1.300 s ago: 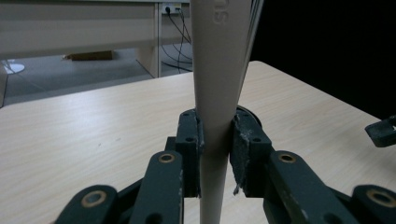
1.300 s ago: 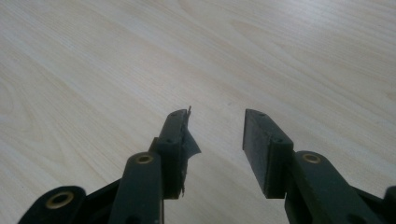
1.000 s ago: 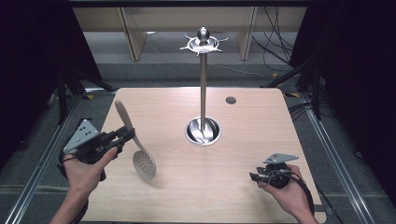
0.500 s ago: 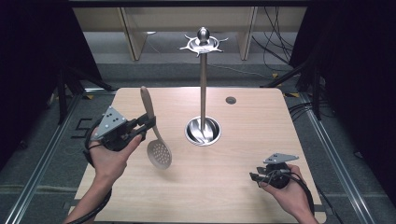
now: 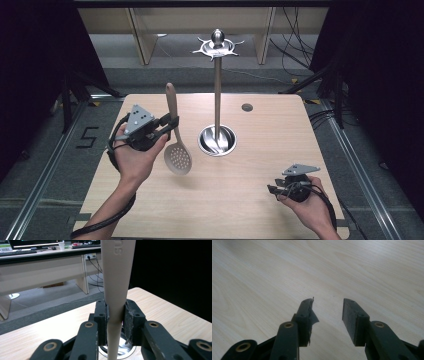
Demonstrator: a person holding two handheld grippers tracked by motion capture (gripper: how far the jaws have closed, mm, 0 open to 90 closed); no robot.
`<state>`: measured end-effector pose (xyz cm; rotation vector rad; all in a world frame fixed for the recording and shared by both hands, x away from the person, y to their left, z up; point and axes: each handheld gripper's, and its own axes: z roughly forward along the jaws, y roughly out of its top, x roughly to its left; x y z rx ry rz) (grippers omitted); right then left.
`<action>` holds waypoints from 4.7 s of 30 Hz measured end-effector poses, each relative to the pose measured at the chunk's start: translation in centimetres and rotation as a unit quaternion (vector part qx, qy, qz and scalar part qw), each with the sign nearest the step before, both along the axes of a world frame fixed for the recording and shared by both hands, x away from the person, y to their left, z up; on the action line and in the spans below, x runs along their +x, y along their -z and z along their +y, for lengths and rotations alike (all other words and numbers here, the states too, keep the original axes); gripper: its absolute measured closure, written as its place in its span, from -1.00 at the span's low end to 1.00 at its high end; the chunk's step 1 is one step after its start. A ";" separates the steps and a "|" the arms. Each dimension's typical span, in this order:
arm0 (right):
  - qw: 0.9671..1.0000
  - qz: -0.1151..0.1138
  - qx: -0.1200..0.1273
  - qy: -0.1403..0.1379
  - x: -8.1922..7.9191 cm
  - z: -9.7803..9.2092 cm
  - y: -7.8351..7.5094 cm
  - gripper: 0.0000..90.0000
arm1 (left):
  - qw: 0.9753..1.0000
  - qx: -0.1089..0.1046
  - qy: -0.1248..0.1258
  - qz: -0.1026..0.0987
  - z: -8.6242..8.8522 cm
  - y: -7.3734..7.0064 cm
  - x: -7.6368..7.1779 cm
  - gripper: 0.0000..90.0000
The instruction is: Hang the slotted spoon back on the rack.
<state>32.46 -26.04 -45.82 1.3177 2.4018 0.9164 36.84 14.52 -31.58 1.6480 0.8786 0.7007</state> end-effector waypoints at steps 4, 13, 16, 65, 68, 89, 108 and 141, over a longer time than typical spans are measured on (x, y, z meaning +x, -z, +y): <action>1.000 0.000 0.002 0.000 0.0 0.0 0.0 0.34 | 1.000 0.007 -0.003 0.000 -0.7 -0.3 0.4 0.64; 1.000 0.000 0.000 0.000 0.0 0.0 0.0 0.33 | 1.000 0.011 -0.005 -0.010 -2.2 -1.0 1.2 0.64; 1.000 -0.007 -0.004 -0.005 0.0 -0.1 0.1 0.33 | 1.000 0.011 -0.006 -0.010 -2.6 -1.1 1.5 0.64; 1.000 -0.003 0.004 0.003 0.0 0.0 0.0 0.31 | 0.999 0.021 -0.038 -0.004 -5.0 -1.9 2.7 0.64; 1.000 -0.004 0.004 0.003 0.0 0.0 0.0 0.31 | 0.999 0.024 -0.038 -0.004 -5.2 -1.9 2.8 0.64; 1.000 -0.003 0.004 0.002 -0.1 0.0 -0.1 0.31 | 0.999 0.026 -0.035 -0.003 -6.2 -2.3 3.0 0.64; 1.000 -0.004 0.005 0.002 -0.1 0.0 -0.1 0.31 | 0.999 0.029 -0.036 0.004 -7.3 -3.0 3.5 0.63; 1.000 -0.005 0.004 0.000 -0.1 0.1 -0.1 0.31 | 0.999 0.033 -0.039 0.014 -8.5 -3.6 4.1 0.63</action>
